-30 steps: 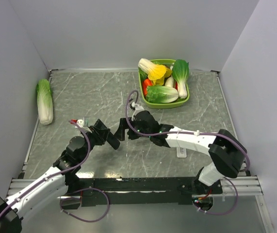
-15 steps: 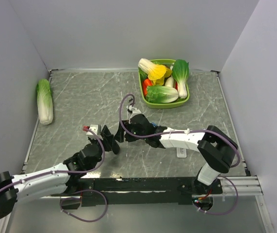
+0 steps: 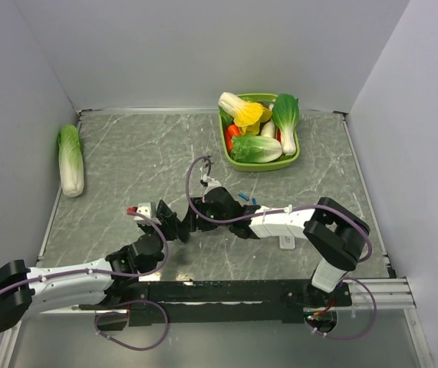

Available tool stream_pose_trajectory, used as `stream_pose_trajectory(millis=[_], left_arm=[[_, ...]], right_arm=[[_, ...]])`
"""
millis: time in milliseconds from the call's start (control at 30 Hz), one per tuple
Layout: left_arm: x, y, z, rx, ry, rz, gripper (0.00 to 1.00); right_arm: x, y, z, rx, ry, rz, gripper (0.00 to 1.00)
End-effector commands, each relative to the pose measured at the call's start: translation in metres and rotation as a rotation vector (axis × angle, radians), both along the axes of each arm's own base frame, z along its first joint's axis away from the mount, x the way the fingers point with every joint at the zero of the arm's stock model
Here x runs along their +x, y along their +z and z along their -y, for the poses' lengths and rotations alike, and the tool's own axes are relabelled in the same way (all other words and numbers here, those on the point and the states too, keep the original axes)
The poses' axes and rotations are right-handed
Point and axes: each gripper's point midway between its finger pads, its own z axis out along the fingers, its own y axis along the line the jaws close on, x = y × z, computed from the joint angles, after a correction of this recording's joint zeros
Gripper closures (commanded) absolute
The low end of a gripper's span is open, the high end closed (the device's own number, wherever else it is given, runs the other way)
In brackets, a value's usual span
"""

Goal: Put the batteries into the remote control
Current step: Remove the battery cover from the remote control.

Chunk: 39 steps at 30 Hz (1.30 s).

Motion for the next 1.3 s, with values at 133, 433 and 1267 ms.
stream_pose_trajectory(millis=[133,433,1267], left_arm=[[-0.001,-0.001,-0.002,-0.028,0.028,0.007,0.98],[-0.002,-0.003,-0.003,-0.061,0.037,-0.006,0.98],[-0.003,-0.011,-0.014,-0.155,0.123,-0.052,0.98]], right_arm=[[0.0,0.002,-0.014,0.043,-0.001,0.002,0.38],[-0.001,-0.006,-0.016,0.047,-0.005,-0.023,0.45],[-0.011,-0.042,-0.009,-0.001,-0.009,-0.084,0.56]])
